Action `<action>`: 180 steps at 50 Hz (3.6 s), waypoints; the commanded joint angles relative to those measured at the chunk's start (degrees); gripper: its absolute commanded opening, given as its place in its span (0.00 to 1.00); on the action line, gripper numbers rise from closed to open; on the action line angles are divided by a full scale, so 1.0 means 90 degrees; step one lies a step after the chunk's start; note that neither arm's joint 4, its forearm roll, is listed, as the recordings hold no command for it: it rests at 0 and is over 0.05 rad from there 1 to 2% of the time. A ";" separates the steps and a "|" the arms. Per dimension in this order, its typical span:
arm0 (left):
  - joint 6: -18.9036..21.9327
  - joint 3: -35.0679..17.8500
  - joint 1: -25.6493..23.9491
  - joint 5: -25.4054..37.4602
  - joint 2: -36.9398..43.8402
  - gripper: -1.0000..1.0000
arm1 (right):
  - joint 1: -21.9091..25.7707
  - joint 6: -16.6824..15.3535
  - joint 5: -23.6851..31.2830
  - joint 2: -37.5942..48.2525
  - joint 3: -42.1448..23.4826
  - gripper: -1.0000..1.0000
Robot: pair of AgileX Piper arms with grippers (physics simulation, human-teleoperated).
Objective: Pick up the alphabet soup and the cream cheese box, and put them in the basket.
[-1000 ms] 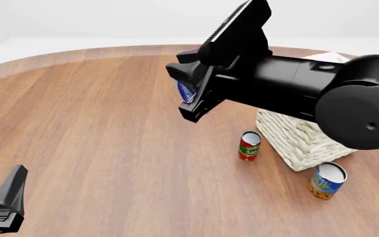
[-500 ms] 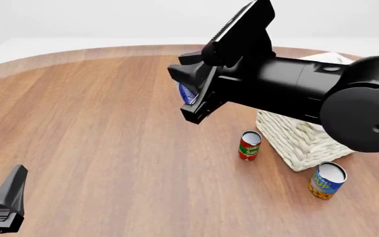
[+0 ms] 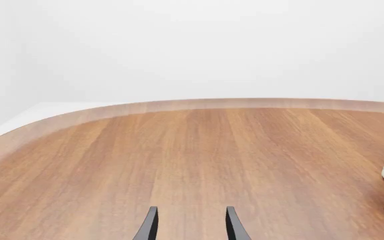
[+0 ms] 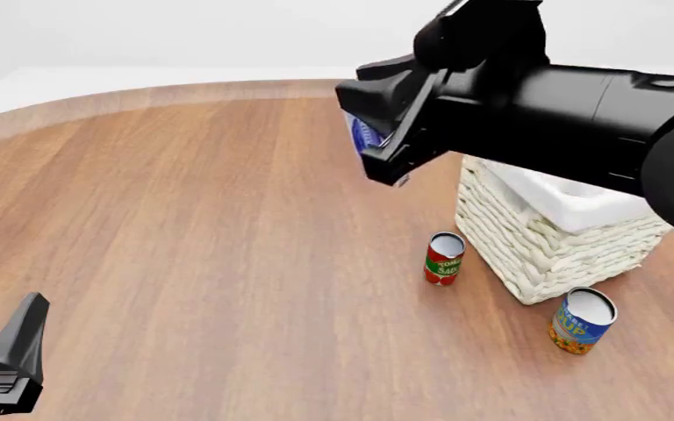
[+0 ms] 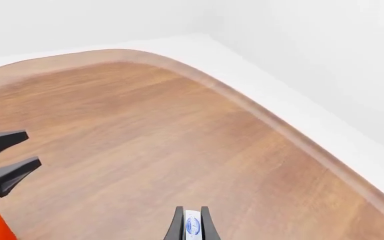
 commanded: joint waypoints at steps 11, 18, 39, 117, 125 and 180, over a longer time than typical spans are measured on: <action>0.0000 0.0000 0.0000 0.0000 0.0000 1.00 | -0.0710 0.0097 0.0516 -0.0120 -0.0377 0.00; 0.0000 0.0000 0.0000 0.0000 0.0000 1.00 | -0.0904 0.0184 0.0601 -0.0198 -0.0436 0.00; 0.0000 0.0000 0.0000 0.0000 0.0000 1.00 | -0.1548 0.0346 0.0794 -0.0768 -0.0309 0.00; 0.0000 0.0000 0.0000 0.0000 0.0000 1.00 | -0.3606 0.0574 0.0968 -0.1135 0.0236 0.00; 0.0000 0.0000 0.0000 0.0000 0.0000 1.00 | -0.3857 0.0585 0.0867 -0.1040 0.0323 0.00; 0.0000 0.0000 0.0000 0.0000 0.0000 1.00 | -0.4719 0.0734 0.0030 0.0039 0.0805 0.00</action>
